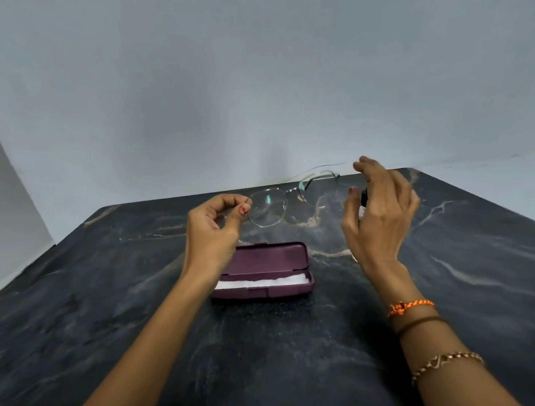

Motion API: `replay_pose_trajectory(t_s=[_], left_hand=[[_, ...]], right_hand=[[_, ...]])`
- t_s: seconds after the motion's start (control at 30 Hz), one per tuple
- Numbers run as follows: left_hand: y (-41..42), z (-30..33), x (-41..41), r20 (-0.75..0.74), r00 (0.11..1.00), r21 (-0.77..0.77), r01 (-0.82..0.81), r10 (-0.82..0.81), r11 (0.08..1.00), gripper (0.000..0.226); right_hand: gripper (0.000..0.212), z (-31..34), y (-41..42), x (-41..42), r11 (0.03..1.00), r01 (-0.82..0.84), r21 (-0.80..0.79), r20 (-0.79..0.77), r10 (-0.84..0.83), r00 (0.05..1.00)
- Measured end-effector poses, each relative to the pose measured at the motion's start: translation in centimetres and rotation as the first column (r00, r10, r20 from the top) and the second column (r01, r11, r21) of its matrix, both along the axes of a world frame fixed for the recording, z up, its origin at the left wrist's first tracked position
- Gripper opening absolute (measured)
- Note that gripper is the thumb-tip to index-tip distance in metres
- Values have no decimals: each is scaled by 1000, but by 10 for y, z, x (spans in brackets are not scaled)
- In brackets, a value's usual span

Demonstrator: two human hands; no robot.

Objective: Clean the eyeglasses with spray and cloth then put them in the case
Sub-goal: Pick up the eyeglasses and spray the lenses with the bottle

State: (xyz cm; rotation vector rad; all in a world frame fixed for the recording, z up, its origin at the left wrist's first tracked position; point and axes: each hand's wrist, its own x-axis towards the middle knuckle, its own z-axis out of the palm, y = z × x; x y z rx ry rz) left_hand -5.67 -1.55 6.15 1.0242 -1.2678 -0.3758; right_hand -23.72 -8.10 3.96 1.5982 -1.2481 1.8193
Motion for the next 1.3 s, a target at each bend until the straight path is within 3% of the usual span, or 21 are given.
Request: replay_pose_trajectory(t_s=[0.23, 0.5, 0.73, 0.9, 1.1, 1.3], left_hand=[[-30, 17, -20, -82, 995, -31, -62, 59, 998, 12], [-60, 11, -32, -85, 987, -11, -138, 136, 990, 9], [-69, 3, -36, -18, 987, -39, -160, 159, 986, 12], [-67, 1, -35, -46, 983, -95, -179, 175, 979, 18], [-64, 0, -38, -58, 980, -150, -199, 192, 968, 9], [-66, -2, -41, -78, 981, -164, -189, 178, 968, 8]], right_hand=[[44, -11, -7, -6, 973, -74, 218, 74, 59, 996], [70, -30, -13, -6, 938, -149, 312, 74, 132, 988], [72, -24, -14, -6, 953, -221, 206, 139, 195, 971], [71, -5, -1, 11, 963, -267, 25, -16, 267, 964], [69, -2, 14, 27, 938, -335, 86, -196, 346, 918], [71, 0, 13, 24, 955, -274, 118, -208, 293, 933]])
